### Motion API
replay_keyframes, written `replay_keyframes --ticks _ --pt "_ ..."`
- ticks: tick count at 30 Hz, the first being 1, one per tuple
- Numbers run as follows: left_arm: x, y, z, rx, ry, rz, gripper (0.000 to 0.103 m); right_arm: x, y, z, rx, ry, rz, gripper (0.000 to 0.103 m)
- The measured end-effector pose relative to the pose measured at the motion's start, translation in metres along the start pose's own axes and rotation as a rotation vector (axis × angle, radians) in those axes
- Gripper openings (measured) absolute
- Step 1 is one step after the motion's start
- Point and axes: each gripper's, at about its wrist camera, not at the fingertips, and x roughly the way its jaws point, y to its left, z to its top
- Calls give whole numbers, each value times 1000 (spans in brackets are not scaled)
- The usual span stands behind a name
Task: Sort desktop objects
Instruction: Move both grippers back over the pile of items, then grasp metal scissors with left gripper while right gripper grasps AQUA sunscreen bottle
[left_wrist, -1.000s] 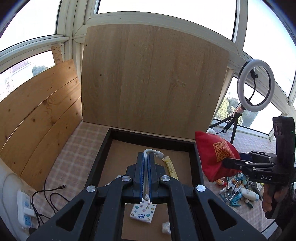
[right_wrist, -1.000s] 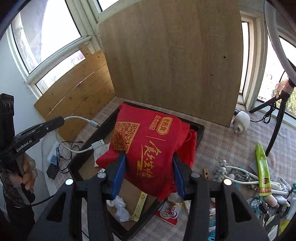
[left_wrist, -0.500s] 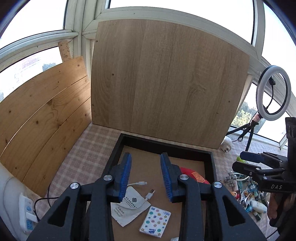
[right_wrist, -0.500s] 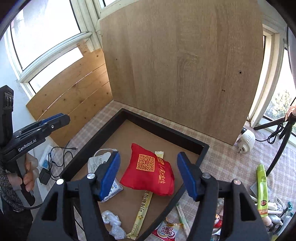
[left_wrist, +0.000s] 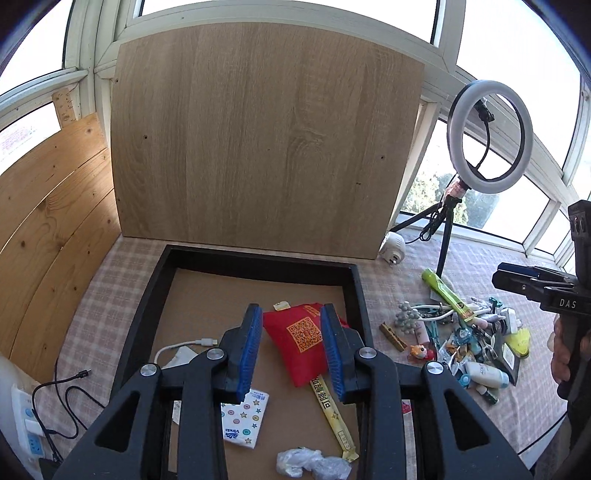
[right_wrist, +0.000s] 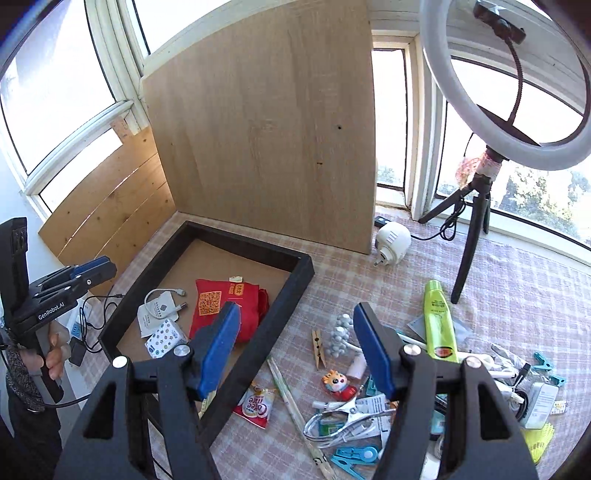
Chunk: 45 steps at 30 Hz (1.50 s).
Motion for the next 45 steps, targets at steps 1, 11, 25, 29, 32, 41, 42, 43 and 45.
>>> replay_keyframes --ticks 1,11,25,29,32,41,42,43,45 --pt "3 -10 -2 17 12 -24 31 -8 -14 -7 25 0 -15 63" --pt "61 -130 -41 222 202 -223 31 -64 -148 -115 304 65 -187 63" --pt "138 -186 -67 360 453 -254 31 -23 -132 -168 1 330 -121 63" --pt "146 -194 -73 390 484 -248 31 -4 -123 -171 -117 397 -116 63" --pt "153 -200 -76 407 501 -247 31 7 -123 -169 -168 431 -108 63" --pt "168 -201 -83 409 549 -250 29 39 -127 -167 -212 513 -24 63" --pt "169 -201 -84 411 553 -246 28 42 -128 -167 -206 516 -12 63" --pt "170 -201 -85 409 556 -246 25 43 -129 -167 -196 517 1 62" --pt "171 -201 -88 404 565 -254 19 43 -131 -168 -175 517 22 59"
